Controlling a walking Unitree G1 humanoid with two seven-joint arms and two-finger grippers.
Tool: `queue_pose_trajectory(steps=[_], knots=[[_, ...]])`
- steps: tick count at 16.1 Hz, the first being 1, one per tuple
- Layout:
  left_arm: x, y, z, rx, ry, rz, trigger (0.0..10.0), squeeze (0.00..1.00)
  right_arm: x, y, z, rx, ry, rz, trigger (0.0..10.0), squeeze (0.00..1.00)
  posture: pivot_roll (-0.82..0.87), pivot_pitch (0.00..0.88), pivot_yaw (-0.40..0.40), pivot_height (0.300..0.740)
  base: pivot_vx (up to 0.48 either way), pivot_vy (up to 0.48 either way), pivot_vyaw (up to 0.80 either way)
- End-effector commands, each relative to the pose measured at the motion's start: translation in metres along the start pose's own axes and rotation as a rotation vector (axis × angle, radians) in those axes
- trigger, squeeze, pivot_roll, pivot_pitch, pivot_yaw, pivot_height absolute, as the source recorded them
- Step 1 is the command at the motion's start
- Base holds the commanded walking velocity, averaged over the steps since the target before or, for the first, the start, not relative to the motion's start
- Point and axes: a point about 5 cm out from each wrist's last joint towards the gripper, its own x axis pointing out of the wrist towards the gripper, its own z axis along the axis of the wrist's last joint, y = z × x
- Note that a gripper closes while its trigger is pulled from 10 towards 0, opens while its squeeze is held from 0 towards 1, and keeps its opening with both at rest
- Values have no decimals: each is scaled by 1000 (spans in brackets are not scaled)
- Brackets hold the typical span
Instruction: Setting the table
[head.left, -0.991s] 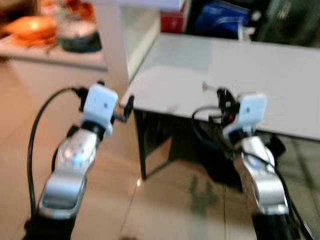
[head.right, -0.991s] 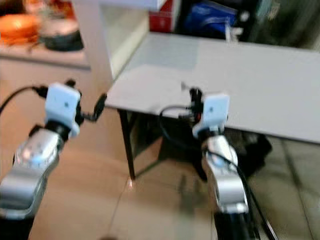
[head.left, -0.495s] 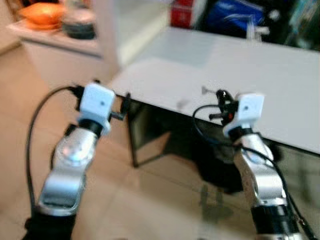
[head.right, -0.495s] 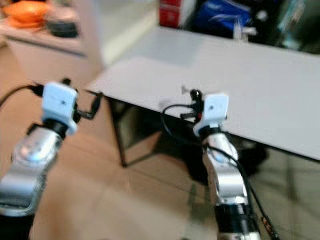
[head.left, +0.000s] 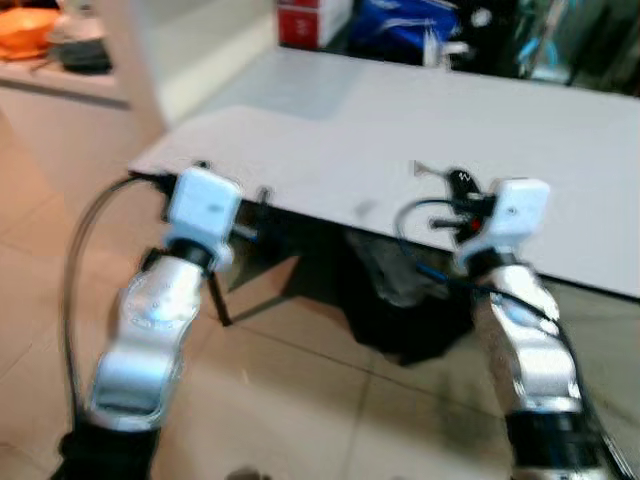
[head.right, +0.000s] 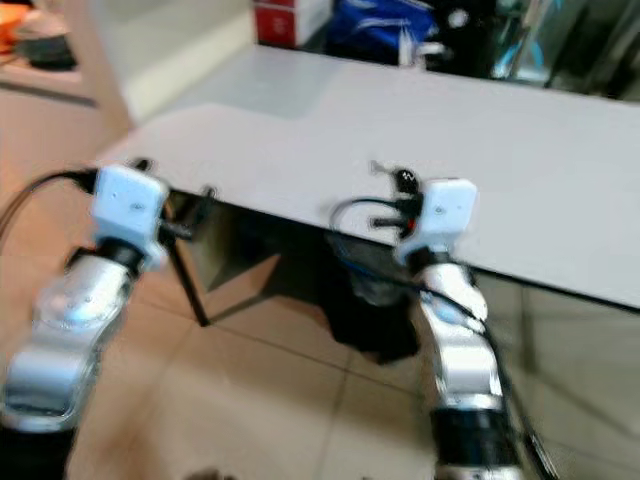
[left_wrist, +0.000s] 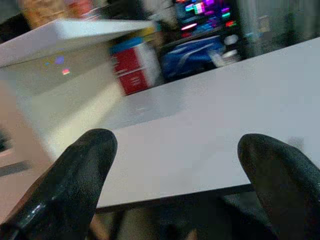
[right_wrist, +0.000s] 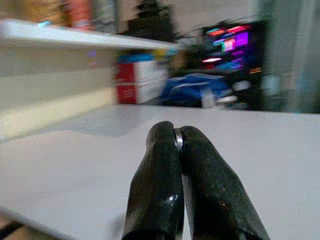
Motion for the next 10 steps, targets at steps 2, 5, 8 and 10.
queue_pose_trajectory(steps=[2, 5, 8, 10], knots=[[0, 7, 1, 19, -3, 16, 10000, 0, 3, 3, 8, 27, -36, -1, 10000, 0, 45, 19, 26, 740, 0, -472, 0], [1, 7, 0, 18, -1, 14, 10000, 0, 3, 3, 7, 66, -27, -28, 10000, 0, 48, 19, 28, 740, 0, -472, 0], [0, 7, 1, 13, -4, 7, 10000, 0, 2, 0, 7, 89, -32, -56, 10000, 0, 48, 19, 31, 740, 0, -472, 0], [0, 5, 1, 2, -7, -12, 10000, 0, 1, 2, 7, 73, -35, -54, 10000, 0, 47, 21, 34, 740, 0, -472, 0]])
